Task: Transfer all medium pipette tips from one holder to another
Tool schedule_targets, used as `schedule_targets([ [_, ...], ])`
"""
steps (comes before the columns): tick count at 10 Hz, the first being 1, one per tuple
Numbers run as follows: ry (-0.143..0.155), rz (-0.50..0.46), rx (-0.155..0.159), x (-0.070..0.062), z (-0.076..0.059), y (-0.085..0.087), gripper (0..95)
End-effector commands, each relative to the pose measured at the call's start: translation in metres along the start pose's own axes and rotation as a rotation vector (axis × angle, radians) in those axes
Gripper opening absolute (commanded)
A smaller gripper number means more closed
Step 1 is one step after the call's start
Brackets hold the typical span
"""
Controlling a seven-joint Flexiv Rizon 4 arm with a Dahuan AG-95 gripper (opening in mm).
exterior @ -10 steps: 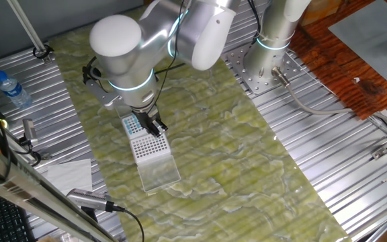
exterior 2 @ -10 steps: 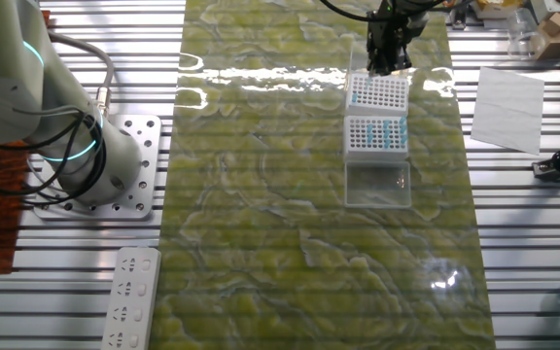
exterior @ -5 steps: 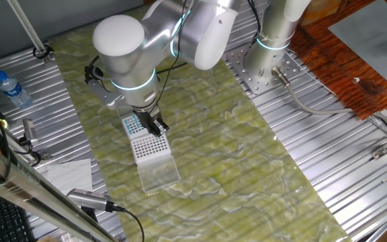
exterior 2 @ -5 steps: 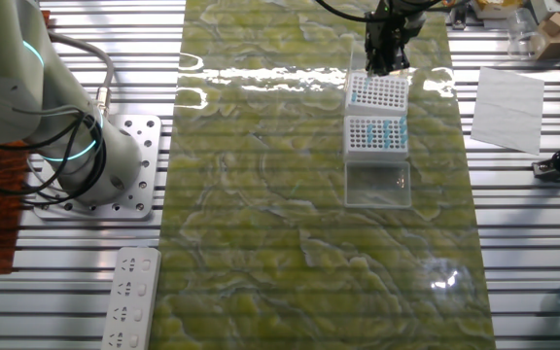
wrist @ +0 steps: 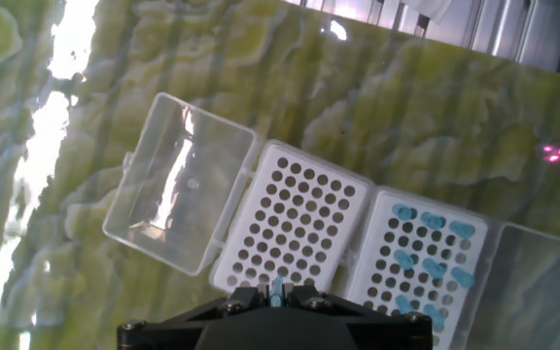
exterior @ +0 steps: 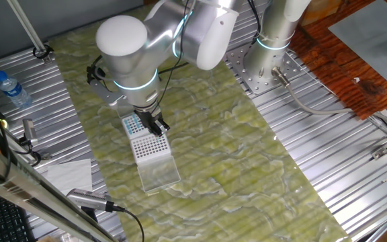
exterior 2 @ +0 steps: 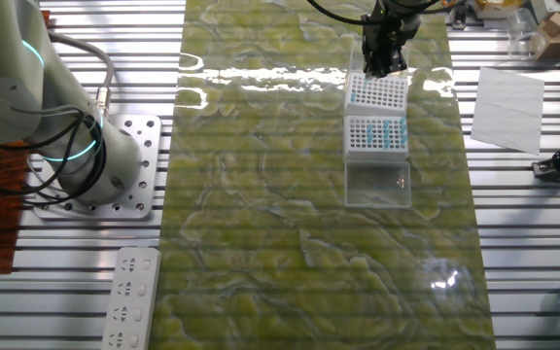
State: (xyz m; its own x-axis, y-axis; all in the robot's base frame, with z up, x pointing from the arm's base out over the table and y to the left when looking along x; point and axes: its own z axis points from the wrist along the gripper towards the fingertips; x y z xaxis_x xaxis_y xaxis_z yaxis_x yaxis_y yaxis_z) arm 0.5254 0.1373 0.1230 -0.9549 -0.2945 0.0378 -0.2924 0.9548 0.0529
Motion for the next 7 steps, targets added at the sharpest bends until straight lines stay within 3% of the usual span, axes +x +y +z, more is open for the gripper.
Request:
schedule_targets([
  [1, -0.007, -0.019, 0.016, -0.002, 0.001, 0.000, 19.0],
  [4, -0.005, -0.060, 0.029, -0.002, 0.003, -0.002, 19.0],
  [5, 0.002, -0.093, 0.042, 0.001, 0.006, -0.013, 19.0],
  [7, -0.012, -0.132, 0.043, 0.008, 0.010, -0.034, 19.0],
])
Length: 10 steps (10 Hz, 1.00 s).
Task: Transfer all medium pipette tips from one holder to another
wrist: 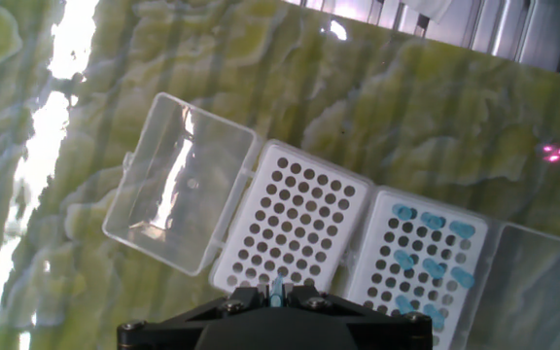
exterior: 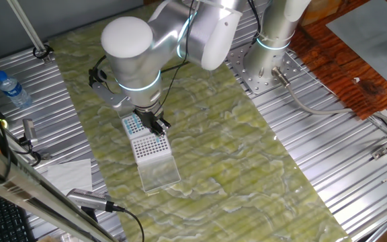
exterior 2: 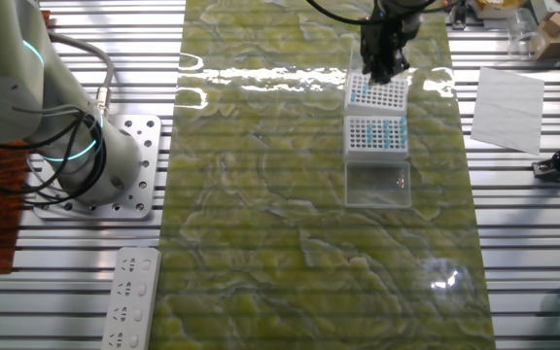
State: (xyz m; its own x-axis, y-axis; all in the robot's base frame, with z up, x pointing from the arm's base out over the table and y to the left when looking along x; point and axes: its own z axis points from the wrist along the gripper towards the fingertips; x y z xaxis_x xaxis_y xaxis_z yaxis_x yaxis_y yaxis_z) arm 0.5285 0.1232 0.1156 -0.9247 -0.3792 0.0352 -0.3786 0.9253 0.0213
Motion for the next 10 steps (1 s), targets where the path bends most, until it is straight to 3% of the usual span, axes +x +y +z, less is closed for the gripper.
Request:
schedule_targets([
  [1, -0.015, -0.057, 0.010, 0.013, 0.005, -0.026, 19.0],
  [2, -0.015, -0.057, 0.010, 0.013, 0.005, -0.026, 19.0],
  [3, -0.022, -0.093, 0.011, 0.017, 0.009, -0.042, 19.0],
  [6, -0.038, -0.132, 0.015, 0.020, 0.019, -0.060, 19.0],
  [10, -0.044, -0.141, 0.020, 0.019, 0.027, -0.064, 19.0],
])
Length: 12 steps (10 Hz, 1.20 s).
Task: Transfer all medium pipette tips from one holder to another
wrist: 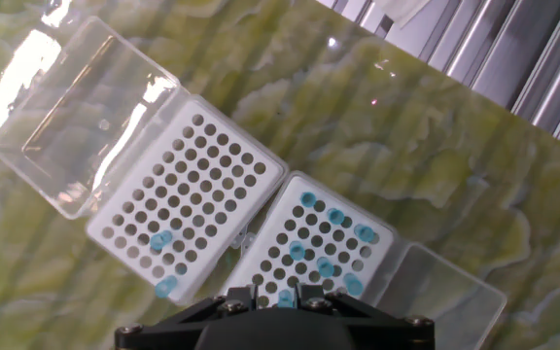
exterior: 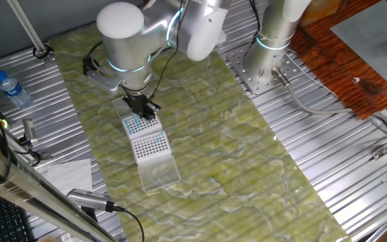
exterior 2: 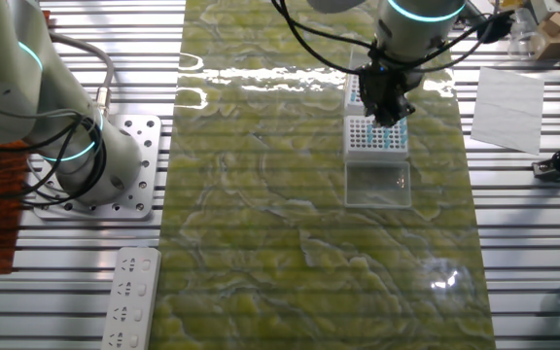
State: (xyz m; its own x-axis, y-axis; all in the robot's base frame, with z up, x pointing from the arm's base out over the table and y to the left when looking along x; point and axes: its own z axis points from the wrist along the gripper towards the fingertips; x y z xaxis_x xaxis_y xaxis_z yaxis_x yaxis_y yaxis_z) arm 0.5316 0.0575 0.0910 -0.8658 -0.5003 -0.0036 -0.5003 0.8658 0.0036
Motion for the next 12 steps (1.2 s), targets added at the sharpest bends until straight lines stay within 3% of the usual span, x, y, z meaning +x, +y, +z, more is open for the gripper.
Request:
schedule_targets([
  [1, -0.010, -0.013, 0.003, -0.002, 0.006, -0.003, 19.0],
  [7, -0.030, -0.030, 0.011, 0.000, 0.017, -0.005, 19.0],
  [8, -0.027, -0.033, 0.013, 0.002, 0.018, -0.004, 0.0],
  [12, -0.003, -0.047, 0.004, 0.004, 0.013, -0.004, 0.0],
])
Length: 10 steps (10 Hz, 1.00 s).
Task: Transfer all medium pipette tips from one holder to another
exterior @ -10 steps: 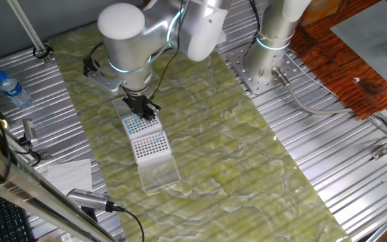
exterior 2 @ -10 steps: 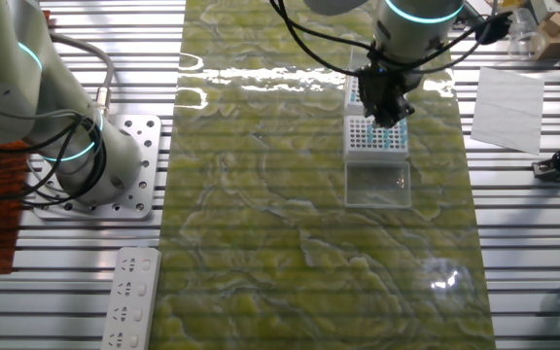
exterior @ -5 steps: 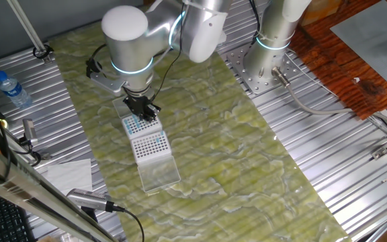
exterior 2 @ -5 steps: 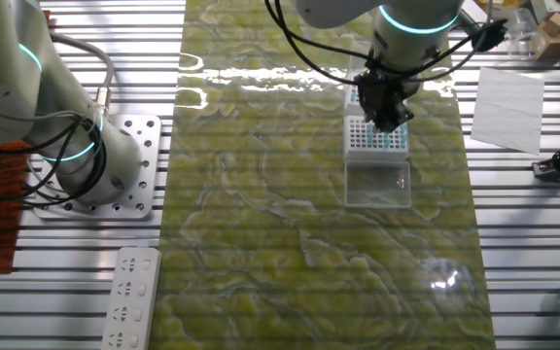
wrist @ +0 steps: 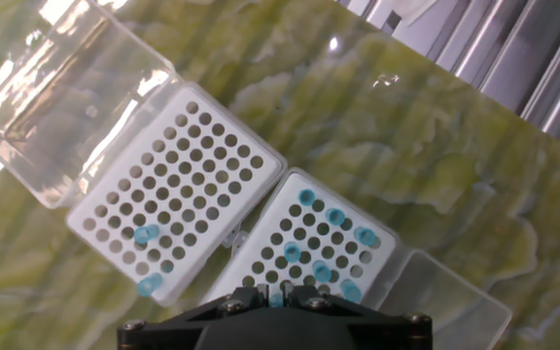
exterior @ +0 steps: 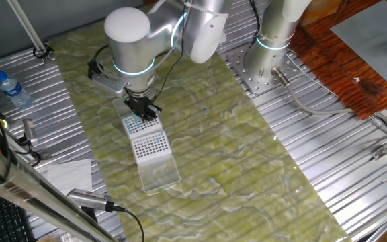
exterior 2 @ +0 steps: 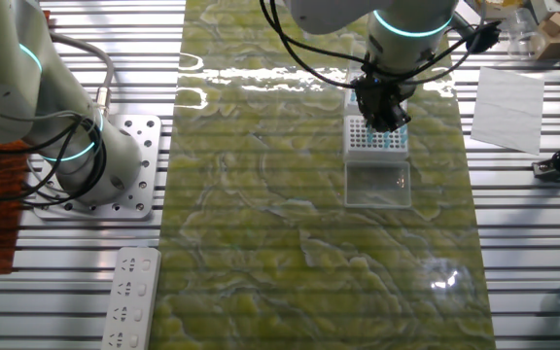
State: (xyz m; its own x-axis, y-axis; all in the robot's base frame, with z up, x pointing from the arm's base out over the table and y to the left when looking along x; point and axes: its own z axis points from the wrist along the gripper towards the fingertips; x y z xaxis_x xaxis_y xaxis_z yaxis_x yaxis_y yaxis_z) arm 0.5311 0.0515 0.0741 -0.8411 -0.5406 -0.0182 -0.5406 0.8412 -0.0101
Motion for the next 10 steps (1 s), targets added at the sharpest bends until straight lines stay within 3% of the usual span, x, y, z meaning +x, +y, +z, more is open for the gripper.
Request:
schedule_targets([
  [1, 0.021, 0.004, -0.013, -0.001, -0.008, 0.001, 0.0],
  [2, 0.053, 0.012, -0.025, -0.007, -0.027, 0.001, 0.0],
  [5, 0.092, 0.058, -0.054, -0.026, -0.067, 0.005, 0.0],
  [6, 0.099, 0.081, -0.064, -0.031, -0.075, 0.008, 0.0],
  [7, 0.099, 0.081, -0.064, -0.031, -0.075, 0.008, 0.0],
  [8, 0.108, 0.171, -0.071, -0.050, -0.088, 0.032, 0.0],
  [10, 0.106, 0.190, -0.071, -0.054, -0.087, 0.038, 0.0],
])
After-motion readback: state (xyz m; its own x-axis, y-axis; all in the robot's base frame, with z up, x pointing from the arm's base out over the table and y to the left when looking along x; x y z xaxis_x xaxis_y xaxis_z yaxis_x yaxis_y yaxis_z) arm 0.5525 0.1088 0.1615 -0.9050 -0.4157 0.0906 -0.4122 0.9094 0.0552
